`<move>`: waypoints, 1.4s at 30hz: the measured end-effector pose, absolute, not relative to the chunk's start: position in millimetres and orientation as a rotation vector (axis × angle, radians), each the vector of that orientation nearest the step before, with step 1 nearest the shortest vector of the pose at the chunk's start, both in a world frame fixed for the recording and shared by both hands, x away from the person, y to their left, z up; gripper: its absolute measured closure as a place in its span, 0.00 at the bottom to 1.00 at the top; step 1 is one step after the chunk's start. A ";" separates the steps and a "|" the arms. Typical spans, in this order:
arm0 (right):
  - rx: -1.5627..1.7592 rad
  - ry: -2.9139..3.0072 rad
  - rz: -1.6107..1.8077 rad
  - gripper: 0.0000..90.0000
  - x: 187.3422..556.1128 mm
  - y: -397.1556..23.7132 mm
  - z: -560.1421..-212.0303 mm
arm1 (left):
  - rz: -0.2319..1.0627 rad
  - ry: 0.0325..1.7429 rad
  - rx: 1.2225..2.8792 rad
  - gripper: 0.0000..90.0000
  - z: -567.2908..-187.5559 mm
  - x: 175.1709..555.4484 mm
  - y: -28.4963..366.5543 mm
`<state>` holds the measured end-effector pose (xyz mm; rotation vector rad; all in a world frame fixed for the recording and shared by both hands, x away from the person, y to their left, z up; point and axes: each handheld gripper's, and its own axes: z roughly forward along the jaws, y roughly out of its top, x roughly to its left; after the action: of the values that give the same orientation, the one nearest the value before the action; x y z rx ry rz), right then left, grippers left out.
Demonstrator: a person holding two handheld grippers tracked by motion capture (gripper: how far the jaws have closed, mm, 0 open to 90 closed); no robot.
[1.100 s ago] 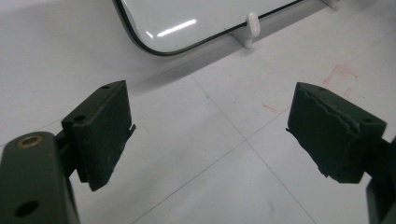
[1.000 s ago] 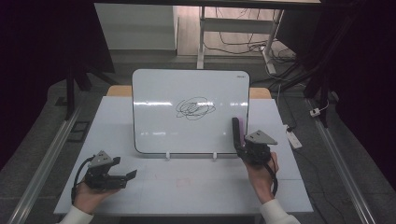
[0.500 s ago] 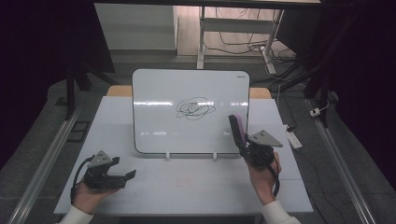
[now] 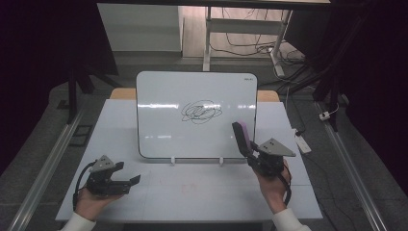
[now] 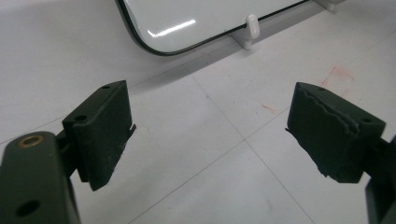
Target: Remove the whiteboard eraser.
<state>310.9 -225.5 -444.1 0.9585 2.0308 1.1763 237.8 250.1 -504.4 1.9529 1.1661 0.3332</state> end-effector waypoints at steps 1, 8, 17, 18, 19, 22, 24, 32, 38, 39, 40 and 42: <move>0.952 2.037 1.180 0.74 310.0 -224.6 -444.4 | 0.333 1.166 1.953 0.17 -504.4 237.8 250.1; 0.895 2.102 1.221 0.74 302.8 -215.2 -450.7 | 0.320 1.160 1.940 0.17 -501.5 237.5 249.4; 0.799 2.197 1.244 0.74 292.1 -194.5 -457.6 | 0.304 1.133 1.937 0.18 -495.4 237.8 243.5; 0.790 2.206 1.246 0.74 290.7 -191.9 -458.2 | 0.295 1.127 1.935 0.18 -494.5 237.7 242.2; 0.776 2.216 1.249 0.74 289.6 -189.6 -458.7 | 0.293 1.121 1.936 0.18 -494.1 237.9 241.6; 0.740 2.240 1.252 0.74 286.6 -182.8 -461.1 | 0.281 1.112 1.934 0.18 -492.4 237.8 239.0; 0.723 2.254 1.249 0.74 284.9 -178.6 -462.4 | 0.267 1.102 1.933 0.18 -491.1 238.0 236.3; 0.676 2.290 1.245 0.74 281.6 -166.6 -467.2 | 0.236 1.054 1.964 0.19 -486.7 243.3 218.8; 0.654 2.301 1.239 0.74 279.5 -161.9 -469.8 | 0.214 1.036 1.981 0.19 -481.4 251.0 205.0; 0.649 2.303 1.236 0.74 279.2 -161.3 -470.0 | 0.209 1.036 1.980 0.19 -480.2 252.6 202.7; 0.648 2.304 1.237 0.74 278.8 -160.5 -470.1 | 0.198 1.037 1.981 0.19 -477.4 256.1 197.9; 0.639 2.308 1.239 0.74 278.4 -159.2 -470.6 | 0.193 1.034 1.984 0.19 -476.0 257.6 195.7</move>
<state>278.4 -159.2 -470.6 0.6386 2.3076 1.2391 257.6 195.7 -476.0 1.9838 1.0337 0.1928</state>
